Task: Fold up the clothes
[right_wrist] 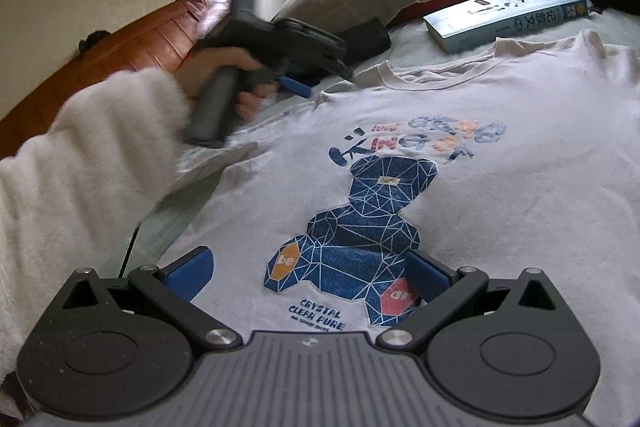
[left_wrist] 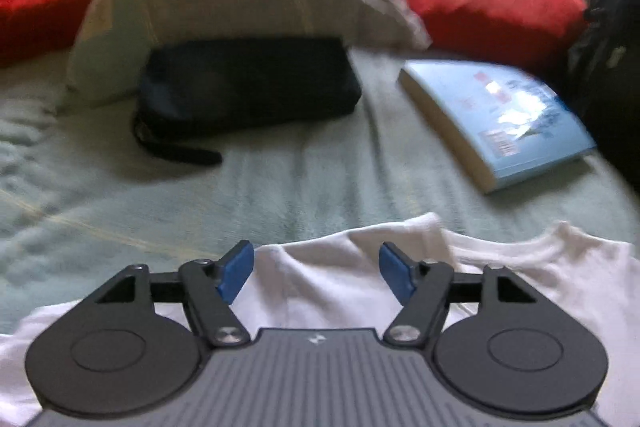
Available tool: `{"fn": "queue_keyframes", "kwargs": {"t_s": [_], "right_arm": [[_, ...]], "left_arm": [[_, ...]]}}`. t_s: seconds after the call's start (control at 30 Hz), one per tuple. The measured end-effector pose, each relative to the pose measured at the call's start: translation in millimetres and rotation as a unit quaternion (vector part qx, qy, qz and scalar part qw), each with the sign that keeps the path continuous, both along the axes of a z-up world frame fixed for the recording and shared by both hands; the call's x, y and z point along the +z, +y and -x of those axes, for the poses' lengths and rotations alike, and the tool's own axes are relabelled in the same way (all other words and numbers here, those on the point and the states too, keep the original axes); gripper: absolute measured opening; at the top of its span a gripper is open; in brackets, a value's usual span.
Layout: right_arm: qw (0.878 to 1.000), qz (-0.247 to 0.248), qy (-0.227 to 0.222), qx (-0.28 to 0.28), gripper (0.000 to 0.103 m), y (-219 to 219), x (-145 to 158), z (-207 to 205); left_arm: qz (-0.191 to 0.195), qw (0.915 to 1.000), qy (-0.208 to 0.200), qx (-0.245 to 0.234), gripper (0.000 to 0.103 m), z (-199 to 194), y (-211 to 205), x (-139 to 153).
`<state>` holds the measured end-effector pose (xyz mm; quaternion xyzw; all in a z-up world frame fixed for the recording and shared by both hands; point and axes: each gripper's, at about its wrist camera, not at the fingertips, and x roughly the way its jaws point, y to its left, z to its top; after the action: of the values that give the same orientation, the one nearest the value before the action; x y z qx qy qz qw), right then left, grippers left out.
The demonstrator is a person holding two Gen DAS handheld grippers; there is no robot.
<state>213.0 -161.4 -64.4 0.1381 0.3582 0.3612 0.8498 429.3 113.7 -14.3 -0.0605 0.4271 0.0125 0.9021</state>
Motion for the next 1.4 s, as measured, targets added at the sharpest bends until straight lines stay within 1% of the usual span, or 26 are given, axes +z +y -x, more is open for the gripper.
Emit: {"fn": "queue_keyframes", "kwargs": {"t_s": [0.03, 0.13, 0.2, 0.27, 0.33, 0.4, 0.47, 0.57, 0.63, 0.7, 0.77, 0.8, 0.83, 0.93, 1.03, 1.13, 1.17, 1.23, 1.33, 1.4], "right_arm": [[1.000, -0.003, 0.001, -0.001, 0.103, -1, 0, 0], [1.000, -0.002, 0.003, -0.002, 0.103, -2, 2, 1], [1.000, 0.007, 0.004, -0.005, 0.103, -2, 7, 3], [1.000, 0.010, -0.001, -0.004, 0.103, -2, 13, 7], [1.000, 0.008, -0.011, -0.001, 0.103, -4, 17, 11], [1.000, 0.006, -0.017, 0.002, 0.103, -4, 19, 13], [1.000, 0.009, -0.016, 0.001, 0.103, -3, 18, 12], [1.000, 0.016, -0.010, -0.004, 0.103, -1, 15, 8], [1.000, 0.017, -0.005, -0.007, 0.103, -1, 12, 6], [1.000, 0.015, -0.001, -0.010, 0.103, -1, 9, 3], [1.000, 0.014, 0.003, -0.011, 0.103, -1, 7, 1], [1.000, 0.014, 0.004, -0.011, 0.103, -1, 6, 1], [1.000, 0.014, 0.003, -0.011, 0.103, -1, 6, 1], [1.000, 0.015, 0.001, -0.011, 0.103, 0, 6, 1], [1.000, 0.016, 0.000, -0.012, 0.103, 1, 7, 2], [1.000, 0.018, 0.000, -0.014, 0.103, 3, 7, 2], [1.000, 0.020, -0.001, -0.014, 0.103, 3, 7, 3], [1.000, 0.023, -0.002, -0.014, 0.103, 5, 7, 3], [1.000, 0.026, -0.002, -0.010, 0.103, 7, 8, 2], [1.000, 0.028, 0.001, -0.008, 0.103, 8, 10, 1]], "left_arm": [[-0.003, 1.0000, -0.006, -0.007, 0.072, 11, 3, 10], [-0.030, 0.9995, -0.005, -0.005, 0.077, 42, 18, 31], [-0.039, 0.9992, -0.001, 0.011, 0.078, 62, 37, 37], [-0.033, 0.9986, 0.017, 0.038, 0.078, 73, 57, 34], [-0.018, 0.9971, 0.028, 0.069, 0.078, 84, 80, 25], [0.000, 0.9938, 0.041, 0.103, 0.077, 95, 102, 12], [0.009, 0.9914, 0.047, 0.122, 0.077, 100, 116, -1], [0.011, 0.9850, 0.070, 0.157, 0.077, 93, 135, -30], [-0.001, 0.9837, 0.052, 0.172, 0.077, 89, 146, -39], [-0.012, 0.9796, 0.035, 0.197, 0.077, 80, 159, -41], [0.001, 0.9776, 0.023, 0.209, 0.077, 79, 171, -33], [0.002, 0.9769, 0.016, 0.213, 0.077, 79, 176, -28], [-0.004, 0.9769, 0.011, 0.214, 0.077, 82, 180, -21], [-0.010, 0.9761, 0.003, 0.217, 0.078, 101, 198, -7], [0.009, 0.9719, 0.006, 0.235, 0.077, 130, 219, -4], [0.028, 0.9712, 0.002, 0.237, 0.077, 156, 235, -7], [0.028, 0.9697, 0.004, 0.243, 0.077, 161, 241, -10], [0.026, 0.9629, 0.002, 0.269, 0.075, 171, 253, -14], [0.045, 0.9553, -0.013, 0.292, 0.075, 188, 275, -12], [0.040, 0.9517, -0.012, 0.304, 0.075, 198, 289, -9]]}}
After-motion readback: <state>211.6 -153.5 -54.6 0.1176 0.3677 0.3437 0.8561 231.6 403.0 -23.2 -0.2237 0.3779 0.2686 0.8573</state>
